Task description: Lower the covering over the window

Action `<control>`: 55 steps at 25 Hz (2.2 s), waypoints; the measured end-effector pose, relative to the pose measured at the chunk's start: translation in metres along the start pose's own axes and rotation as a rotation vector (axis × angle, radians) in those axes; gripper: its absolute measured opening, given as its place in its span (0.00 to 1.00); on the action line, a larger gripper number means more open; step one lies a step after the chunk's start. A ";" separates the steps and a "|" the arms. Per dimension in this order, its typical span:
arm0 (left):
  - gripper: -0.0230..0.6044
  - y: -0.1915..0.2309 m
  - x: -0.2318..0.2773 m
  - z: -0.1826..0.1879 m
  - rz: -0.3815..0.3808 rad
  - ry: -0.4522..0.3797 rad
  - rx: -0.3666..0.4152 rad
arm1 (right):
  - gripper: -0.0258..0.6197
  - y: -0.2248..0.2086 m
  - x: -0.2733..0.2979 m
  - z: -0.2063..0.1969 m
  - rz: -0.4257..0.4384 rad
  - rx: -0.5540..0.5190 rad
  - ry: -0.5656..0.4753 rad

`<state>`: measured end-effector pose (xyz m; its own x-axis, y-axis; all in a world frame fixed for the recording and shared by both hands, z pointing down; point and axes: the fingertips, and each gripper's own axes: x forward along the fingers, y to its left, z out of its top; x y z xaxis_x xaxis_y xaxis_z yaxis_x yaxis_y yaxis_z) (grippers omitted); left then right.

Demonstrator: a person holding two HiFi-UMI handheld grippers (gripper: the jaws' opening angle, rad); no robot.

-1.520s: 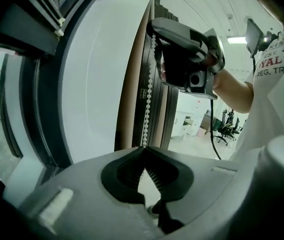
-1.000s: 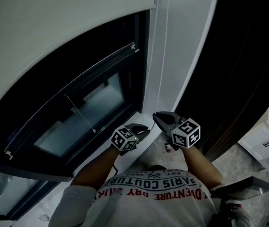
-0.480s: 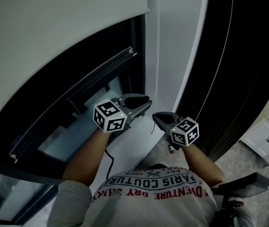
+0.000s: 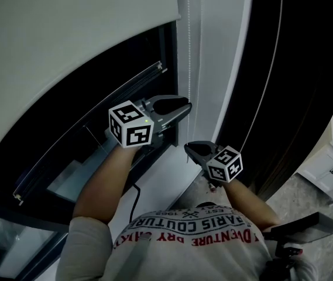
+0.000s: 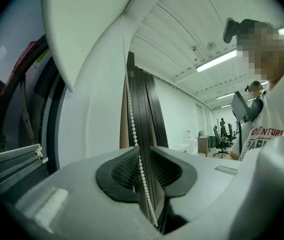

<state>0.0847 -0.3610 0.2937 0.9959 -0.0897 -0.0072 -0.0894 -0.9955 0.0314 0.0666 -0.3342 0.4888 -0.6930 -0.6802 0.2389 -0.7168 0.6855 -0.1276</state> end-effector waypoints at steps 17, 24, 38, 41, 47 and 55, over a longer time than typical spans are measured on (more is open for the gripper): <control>0.14 0.009 0.010 0.024 0.000 -0.029 -0.021 | 0.05 0.004 0.004 -0.001 0.003 0.026 -0.018; 0.05 0.017 0.010 0.020 0.044 -0.039 -0.049 | 0.05 0.002 -0.001 -0.005 -0.010 0.029 -0.016; 0.05 0.017 0.021 -0.086 0.082 0.129 -0.078 | 0.05 0.011 -0.001 -0.103 0.032 0.202 0.213; 0.05 0.020 0.018 -0.106 0.091 0.129 -0.121 | 0.05 0.011 -0.001 -0.121 0.032 0.196 0.259; 0.05 0.028 0.009 -0.121 0.119 0.124 -0.098 | 0.08 0.006 0.003 -0.129 0.028 0.179 0.305; 0.05 0.033 0.008 -0.129 0.102 0.101 -0.077 | 0.24 -0.017 -0.001 -0.069 0.023 0.123 0.210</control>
<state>0.0915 -0.3906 0.4237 0.9780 -0.1827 0.1006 -0.1928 -0.9758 0.1029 0.0847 -0.3275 0.5568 -0.6869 -0.5872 0.4282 -0.7142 0.6544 -0.2483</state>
